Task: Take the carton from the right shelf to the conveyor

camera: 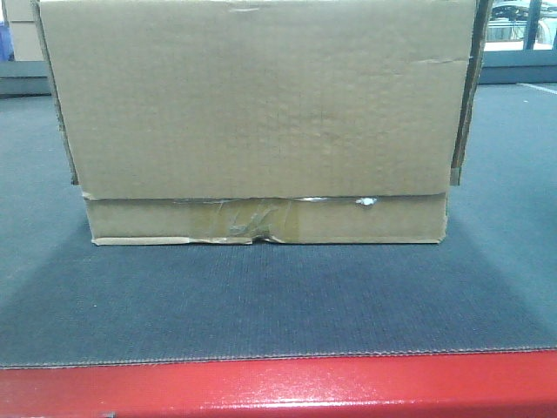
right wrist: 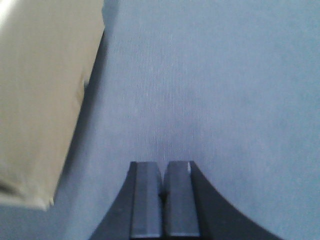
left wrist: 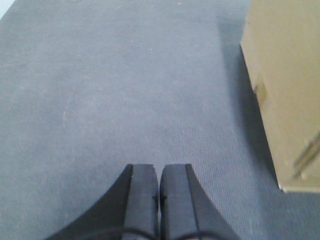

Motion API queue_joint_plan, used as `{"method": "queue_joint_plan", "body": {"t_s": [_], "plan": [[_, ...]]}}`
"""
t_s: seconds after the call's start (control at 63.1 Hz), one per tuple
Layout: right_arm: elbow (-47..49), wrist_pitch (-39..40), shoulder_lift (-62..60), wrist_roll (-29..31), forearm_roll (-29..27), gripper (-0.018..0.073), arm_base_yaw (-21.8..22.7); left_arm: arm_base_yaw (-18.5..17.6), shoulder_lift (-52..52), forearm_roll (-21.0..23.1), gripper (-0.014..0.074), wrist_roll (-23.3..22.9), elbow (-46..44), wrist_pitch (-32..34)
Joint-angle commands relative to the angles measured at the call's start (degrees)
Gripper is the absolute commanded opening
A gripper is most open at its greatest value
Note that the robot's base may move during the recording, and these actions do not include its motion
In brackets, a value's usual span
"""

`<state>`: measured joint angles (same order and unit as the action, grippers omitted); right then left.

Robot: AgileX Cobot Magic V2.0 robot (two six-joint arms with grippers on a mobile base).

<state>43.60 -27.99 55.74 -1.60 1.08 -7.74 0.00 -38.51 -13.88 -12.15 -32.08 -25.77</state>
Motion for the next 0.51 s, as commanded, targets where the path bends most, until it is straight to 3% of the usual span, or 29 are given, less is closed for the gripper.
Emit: {"method": "queue_joint_plan", "body": {"t_s": [0.0,0.222,0.491], "plan": [[-7.9,7.4,-5.8,0.8,0.7,-0.0067,0.3,0.0,5.6,0.6,0.0015,0.0,4.0,3.4],[-21.5,13.2,-20.8,0.8,0.6,-0.0067,0.1,0.0,15.4,0.6,0.0015,0.0,8.3,3.3],[-23.8,12.0,-42.9,0.8,0.6,-0.0067,0.1,0.0,21.7,0.6,0.0015,0.0,8.4,3.0]]}}
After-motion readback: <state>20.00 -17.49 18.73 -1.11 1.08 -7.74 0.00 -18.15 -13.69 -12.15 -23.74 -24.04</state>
